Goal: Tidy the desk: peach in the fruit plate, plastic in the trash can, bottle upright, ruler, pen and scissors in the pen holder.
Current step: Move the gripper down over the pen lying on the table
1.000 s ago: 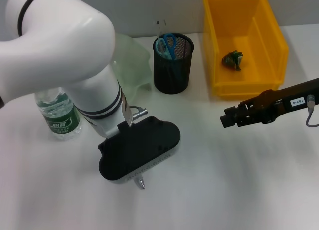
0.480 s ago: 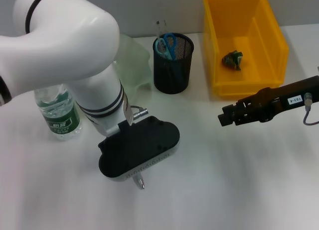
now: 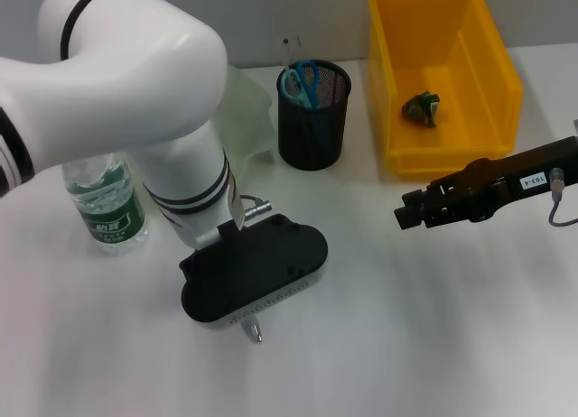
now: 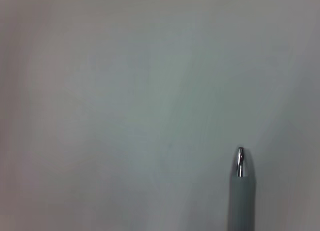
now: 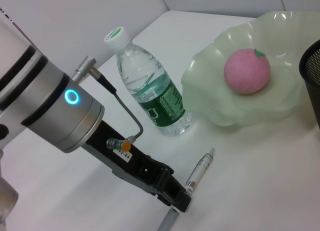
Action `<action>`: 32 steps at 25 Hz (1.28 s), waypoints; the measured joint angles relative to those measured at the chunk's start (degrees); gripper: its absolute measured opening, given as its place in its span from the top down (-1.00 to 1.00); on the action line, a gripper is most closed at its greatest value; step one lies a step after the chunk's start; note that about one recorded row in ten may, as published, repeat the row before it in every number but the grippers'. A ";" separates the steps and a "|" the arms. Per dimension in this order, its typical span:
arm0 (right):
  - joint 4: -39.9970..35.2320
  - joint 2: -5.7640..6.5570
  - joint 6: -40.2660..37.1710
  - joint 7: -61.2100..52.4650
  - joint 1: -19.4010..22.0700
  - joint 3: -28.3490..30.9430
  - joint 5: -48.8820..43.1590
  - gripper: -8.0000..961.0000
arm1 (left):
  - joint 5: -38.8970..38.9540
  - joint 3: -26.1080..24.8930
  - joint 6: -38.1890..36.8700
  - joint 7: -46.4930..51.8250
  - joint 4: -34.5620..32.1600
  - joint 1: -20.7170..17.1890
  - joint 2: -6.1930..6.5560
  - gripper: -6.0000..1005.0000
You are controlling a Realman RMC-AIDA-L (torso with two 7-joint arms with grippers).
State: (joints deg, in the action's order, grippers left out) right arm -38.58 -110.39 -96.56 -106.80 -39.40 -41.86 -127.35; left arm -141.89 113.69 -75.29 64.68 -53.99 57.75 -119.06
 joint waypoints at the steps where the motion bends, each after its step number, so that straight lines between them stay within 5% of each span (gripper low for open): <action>1: 0.00 0.00 0.00 0.00 0.00 0.00 0.00 0.06 | 0.18 0.09 0.09 -0.12 0.36 0.27 -0.02 0.43; 32: 0.00 -0.18 0.06 -0.19 -0.60 -1.55 0.00 0.05 | 1.09 1.27 1.47 -1.01 3.22 1.88 -0.12 0.54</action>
State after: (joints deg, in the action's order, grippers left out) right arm -38.58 -110.56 -96.50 -106.99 -40.00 -43.41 -127.35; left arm -140.80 114.96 -73.83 63.66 -50.77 59.63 -119.18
